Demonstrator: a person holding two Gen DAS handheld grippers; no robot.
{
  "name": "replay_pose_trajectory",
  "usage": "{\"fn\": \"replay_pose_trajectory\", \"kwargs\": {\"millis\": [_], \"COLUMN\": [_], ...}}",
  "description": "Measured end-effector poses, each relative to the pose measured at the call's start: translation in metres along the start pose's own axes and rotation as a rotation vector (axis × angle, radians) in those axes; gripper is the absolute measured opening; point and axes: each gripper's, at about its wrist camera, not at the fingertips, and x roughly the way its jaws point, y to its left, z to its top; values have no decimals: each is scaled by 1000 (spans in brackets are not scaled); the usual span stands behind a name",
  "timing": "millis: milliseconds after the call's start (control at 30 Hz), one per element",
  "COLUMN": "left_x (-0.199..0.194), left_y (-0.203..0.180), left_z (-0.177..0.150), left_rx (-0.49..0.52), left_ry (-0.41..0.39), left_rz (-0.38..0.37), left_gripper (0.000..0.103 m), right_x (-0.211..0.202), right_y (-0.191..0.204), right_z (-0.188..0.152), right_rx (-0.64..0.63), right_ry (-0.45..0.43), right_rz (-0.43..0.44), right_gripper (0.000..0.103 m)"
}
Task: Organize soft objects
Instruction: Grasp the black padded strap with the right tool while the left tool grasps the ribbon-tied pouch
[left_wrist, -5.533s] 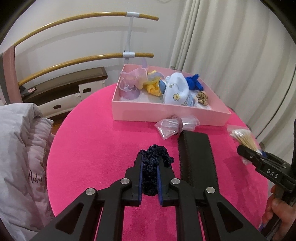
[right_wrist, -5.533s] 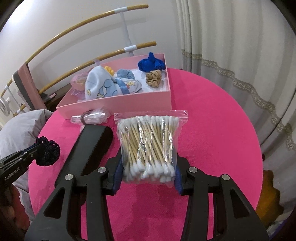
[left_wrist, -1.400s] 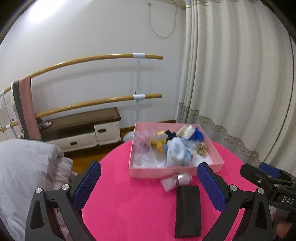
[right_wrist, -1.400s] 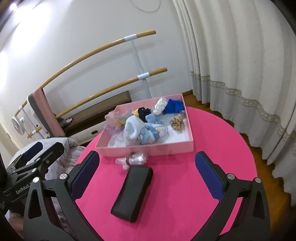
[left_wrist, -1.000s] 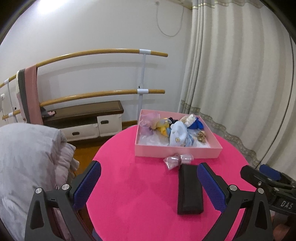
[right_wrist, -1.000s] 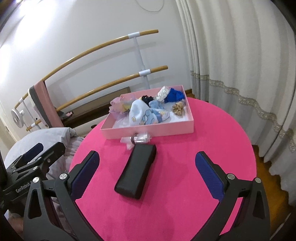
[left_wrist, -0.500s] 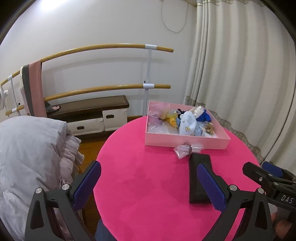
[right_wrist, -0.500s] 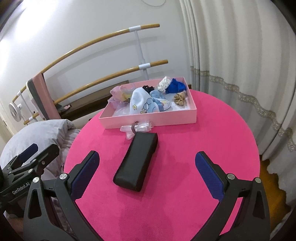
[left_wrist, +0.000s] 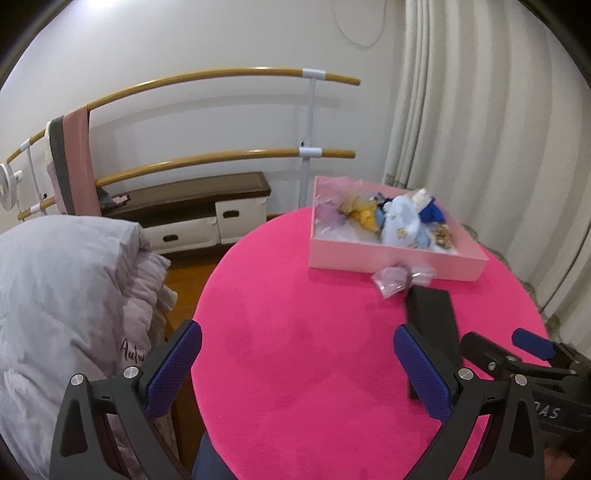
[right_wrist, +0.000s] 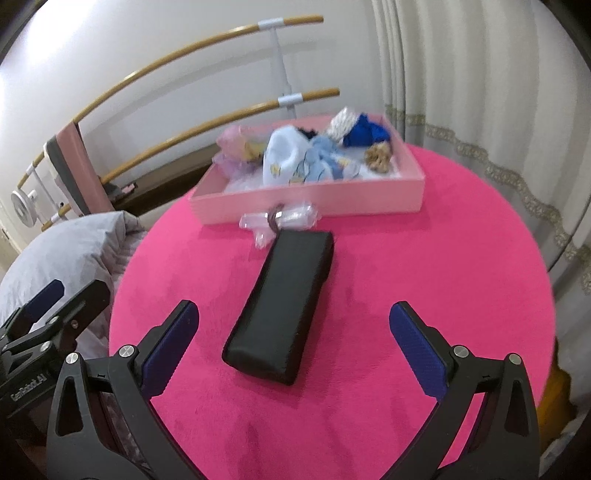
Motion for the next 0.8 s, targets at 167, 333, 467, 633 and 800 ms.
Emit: {"fn": "replay_pose_trajectory", "kwargs": {"millis": [167, 333, 467, 633, 800], "left_x": [29, 54, 66, 76, 86], "left_y": [9, 14, 12, 3, -10], "left_z": [-4, -4, -3, -3, 0], "left_rx": [-16, -28, -25, 0, 33], "left_ry": [53, 90, 97, 95, 95], "left_rz": [25, 41, 37, 13, -18], "left_gripper": [103, 103, 103, 103, 103], "right_x": [33, 62, 69, 63, 57], "right_y": [7, 14, 19, 8, -8], "right_z": [-4, -10, -14, -14, -11], "right_rx": [5, -23, -84, -85, -70], "right_ry": [48, 104, 99, 78, 80], "right_rz": [5, -21, -45, -36, -9], "right_gripper": [103, 73, 66, 39, 33]}}
